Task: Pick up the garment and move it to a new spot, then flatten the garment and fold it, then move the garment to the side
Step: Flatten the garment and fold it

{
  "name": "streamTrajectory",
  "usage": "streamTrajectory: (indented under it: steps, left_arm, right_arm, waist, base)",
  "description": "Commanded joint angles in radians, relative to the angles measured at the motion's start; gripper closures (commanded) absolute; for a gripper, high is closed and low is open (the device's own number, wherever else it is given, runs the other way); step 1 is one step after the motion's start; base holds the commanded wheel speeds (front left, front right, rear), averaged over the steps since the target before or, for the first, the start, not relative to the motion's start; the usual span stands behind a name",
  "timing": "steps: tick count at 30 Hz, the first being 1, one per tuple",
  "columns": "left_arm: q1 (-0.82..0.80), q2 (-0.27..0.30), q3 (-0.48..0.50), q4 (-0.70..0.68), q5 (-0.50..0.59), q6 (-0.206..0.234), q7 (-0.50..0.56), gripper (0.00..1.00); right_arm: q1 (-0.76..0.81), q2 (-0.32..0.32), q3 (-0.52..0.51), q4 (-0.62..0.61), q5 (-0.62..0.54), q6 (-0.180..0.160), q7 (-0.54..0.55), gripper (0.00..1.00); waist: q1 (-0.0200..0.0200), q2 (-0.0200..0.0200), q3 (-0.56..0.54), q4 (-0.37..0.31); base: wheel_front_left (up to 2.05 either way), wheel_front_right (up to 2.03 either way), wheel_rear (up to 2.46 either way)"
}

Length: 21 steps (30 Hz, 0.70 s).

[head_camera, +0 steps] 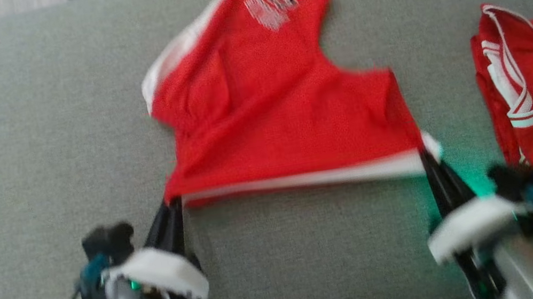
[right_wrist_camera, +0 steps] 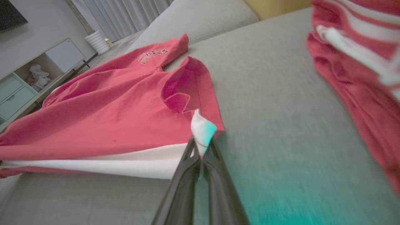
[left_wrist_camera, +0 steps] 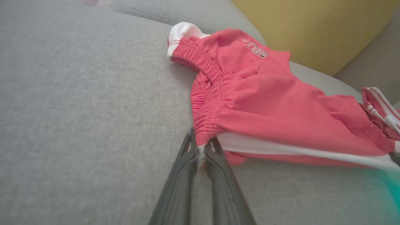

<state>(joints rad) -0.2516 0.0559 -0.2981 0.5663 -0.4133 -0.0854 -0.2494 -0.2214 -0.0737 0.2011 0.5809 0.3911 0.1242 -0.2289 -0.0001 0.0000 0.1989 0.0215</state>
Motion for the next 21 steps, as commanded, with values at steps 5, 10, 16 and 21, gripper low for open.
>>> streamTrajectory:
  steps: [5,10,16,21]
  left_arm:
    - [0.145,0.065,0.038,-0.207,0.006,0.048,0.032,1.00]
    - [0.259,0.082,0.038,-0.343,-0.001,0.089,0.094,1.00]
    - [0.398,0.099,0.047,-0.513,-0.017,0.144,0.164,1.00]
    - [0.447,0.103,0.047,-0.600,-0.024,0.172,0.199,1.00]
  right_arm:
    - [0.251,0.019,-0.073,-0.350,-0.062,0.007,0.142,1.00]
    - [0.411,0.023,-0.106,-0.545,-0.070,0.007,0.253,1.00]
    - [0.565,0.023,-0.133,-0.719,-0.039,0.007,0.336,1.00]
    - [0.605,0.023,-0.156,-0.792,-0.034,0.007,0.369,1.00]
  waist:
    - [0.0001,0.0000,-0.045,0.010]
    - [0.0001,0.0000,-0.072,0.010]
    - [0.0001,0.0000,-0.106,0.008]
    - [0.0001,0.0000,-0.120,0.010]
  base:
    - [0.00,0.00,0.00]
    - [0.00,0.00,0.00]
    - [0.00,0.00,0.00]
    - [0.00,0.00,0.00]
